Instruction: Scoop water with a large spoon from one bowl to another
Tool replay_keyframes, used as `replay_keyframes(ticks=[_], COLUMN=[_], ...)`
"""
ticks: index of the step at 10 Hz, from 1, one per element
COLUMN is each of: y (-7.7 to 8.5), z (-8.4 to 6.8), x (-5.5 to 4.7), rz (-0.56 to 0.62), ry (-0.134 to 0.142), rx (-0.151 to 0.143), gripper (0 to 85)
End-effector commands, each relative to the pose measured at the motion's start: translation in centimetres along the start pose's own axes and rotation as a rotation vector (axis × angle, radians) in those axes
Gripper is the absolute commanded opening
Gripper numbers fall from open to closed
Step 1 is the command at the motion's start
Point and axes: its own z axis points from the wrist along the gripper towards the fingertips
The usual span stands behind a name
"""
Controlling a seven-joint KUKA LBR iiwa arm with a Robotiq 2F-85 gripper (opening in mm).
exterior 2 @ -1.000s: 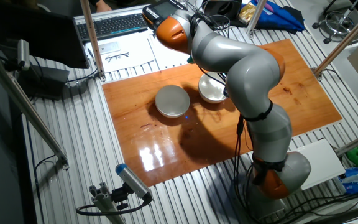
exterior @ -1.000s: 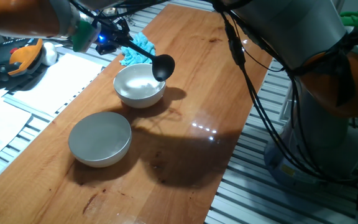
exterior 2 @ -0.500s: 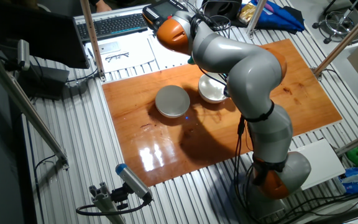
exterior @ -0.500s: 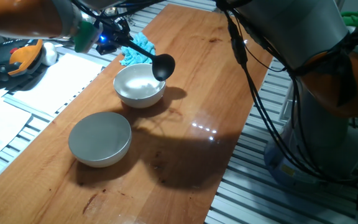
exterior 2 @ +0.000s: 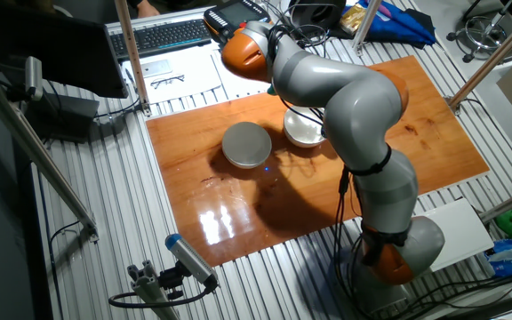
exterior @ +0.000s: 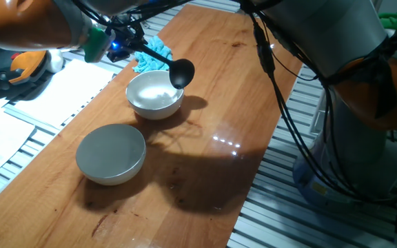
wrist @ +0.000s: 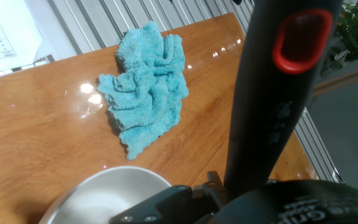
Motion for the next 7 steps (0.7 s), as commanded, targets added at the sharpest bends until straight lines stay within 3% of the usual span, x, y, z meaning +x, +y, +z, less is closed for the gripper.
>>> replay_keyframes(ticks=[1, 7], y=[0.00, -0.09], z=[0.00, 0.04], x=[0.01, -0.01], rz=[0.001, 0.006], ry=[0.001, 0.011], rx=[0.001, 0.016], gripper=[0.0, 0.0])
